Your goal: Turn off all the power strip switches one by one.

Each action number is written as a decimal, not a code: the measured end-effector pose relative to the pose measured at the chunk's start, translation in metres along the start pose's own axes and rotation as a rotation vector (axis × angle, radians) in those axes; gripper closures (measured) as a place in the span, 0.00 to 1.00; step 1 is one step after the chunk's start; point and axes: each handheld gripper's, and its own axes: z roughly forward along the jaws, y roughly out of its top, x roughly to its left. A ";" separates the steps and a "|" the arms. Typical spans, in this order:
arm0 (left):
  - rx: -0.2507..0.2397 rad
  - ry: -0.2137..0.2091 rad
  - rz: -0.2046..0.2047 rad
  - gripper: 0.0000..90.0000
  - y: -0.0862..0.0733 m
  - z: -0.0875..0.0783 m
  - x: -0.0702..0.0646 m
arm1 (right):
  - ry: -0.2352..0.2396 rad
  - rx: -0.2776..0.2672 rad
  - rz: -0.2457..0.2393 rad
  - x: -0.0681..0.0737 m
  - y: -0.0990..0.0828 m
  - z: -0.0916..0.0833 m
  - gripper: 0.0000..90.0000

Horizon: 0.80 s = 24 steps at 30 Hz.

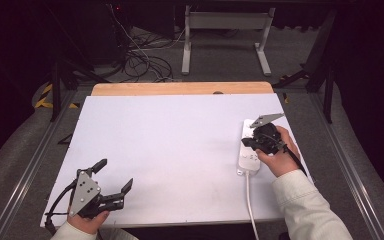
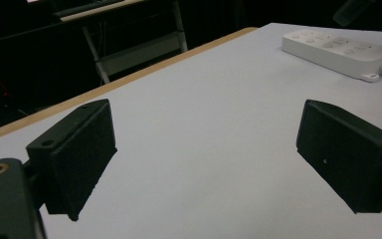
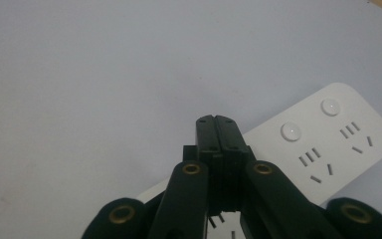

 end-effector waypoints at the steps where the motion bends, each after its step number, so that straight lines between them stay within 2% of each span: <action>1: 0.000 0.000 0.000 0.10 0.000 0.000 0.000 | -0.007 0.000 0.000 -0.001 0.001 0.001 1.00; 16: -0.003 0.003 0.004 0.10 0.000 0.000 0.000 | -0.030 0.063 0.043 -0.022 0.001 0.023 1.00; 24: -0.003 0.002 0.000 0.10 0.000 0.000 0.000 | -0.040 0.087 0.055 -0.026 -0.004 0.031 1.00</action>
